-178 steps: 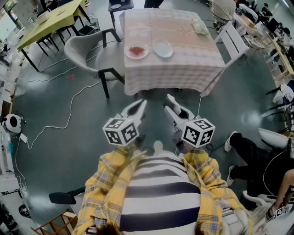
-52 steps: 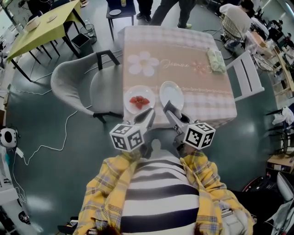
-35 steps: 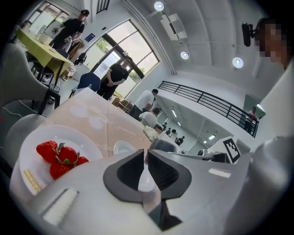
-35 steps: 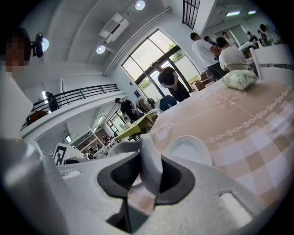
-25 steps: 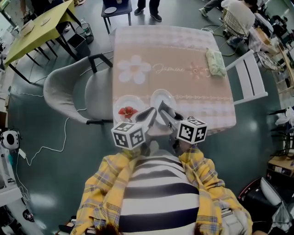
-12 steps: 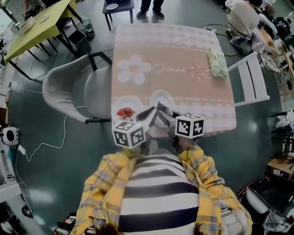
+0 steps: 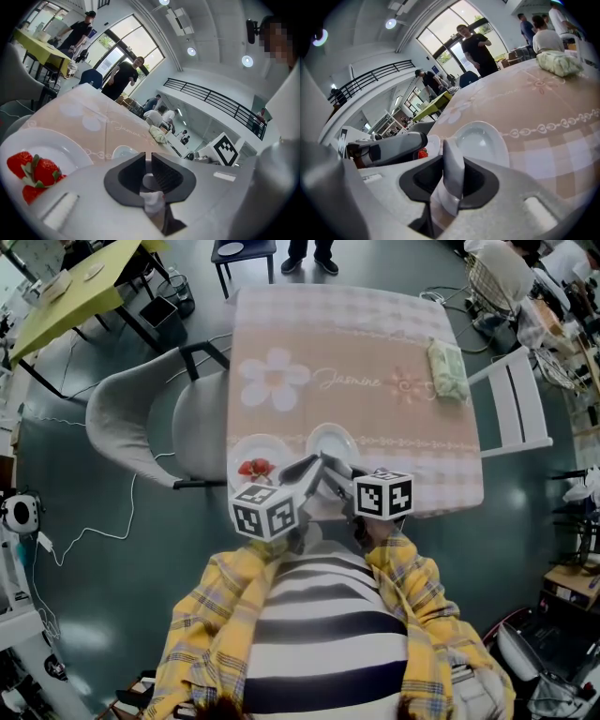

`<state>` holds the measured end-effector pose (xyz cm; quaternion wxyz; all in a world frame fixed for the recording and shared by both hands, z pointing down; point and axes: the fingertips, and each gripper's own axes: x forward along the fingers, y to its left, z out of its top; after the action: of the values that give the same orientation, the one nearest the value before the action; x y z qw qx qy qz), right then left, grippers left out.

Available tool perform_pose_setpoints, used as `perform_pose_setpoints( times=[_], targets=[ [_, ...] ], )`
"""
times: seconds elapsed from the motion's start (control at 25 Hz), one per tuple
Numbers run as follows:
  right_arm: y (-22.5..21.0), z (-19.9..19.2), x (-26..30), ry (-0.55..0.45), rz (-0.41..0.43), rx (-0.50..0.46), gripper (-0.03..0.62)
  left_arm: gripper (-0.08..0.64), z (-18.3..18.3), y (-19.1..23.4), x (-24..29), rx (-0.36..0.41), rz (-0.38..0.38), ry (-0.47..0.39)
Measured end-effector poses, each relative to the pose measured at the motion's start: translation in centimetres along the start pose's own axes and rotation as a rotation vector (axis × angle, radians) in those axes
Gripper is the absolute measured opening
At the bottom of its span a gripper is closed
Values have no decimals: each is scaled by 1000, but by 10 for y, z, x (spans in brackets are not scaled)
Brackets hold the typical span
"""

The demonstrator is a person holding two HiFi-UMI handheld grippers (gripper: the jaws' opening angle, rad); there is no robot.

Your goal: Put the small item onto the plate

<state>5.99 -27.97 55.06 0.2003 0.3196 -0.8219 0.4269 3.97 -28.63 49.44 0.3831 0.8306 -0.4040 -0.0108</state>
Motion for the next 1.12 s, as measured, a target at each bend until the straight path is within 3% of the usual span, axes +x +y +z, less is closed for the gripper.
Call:
perform_pose_setpoints(
  times=[0.2, 0.48, 0.88, 1.12],
  targets=[
    [-4, 4, -1, -7, -27, -35, 100, 35, -2, 0, 2, 0, -4, 5],
    [-8, 10, -5, -24, -60, -72, 169, 46, -2, -2, 4, -10, -12, 2],
    [-11, 8, -11, 31, -199, -284, 224, 49, -2, -3, 2, -4, -17, 2],
    [-18, 9, -19, 30, -263, -329, 245, 54, -6, -4, 1, -1, -20, 11]
  ],
)
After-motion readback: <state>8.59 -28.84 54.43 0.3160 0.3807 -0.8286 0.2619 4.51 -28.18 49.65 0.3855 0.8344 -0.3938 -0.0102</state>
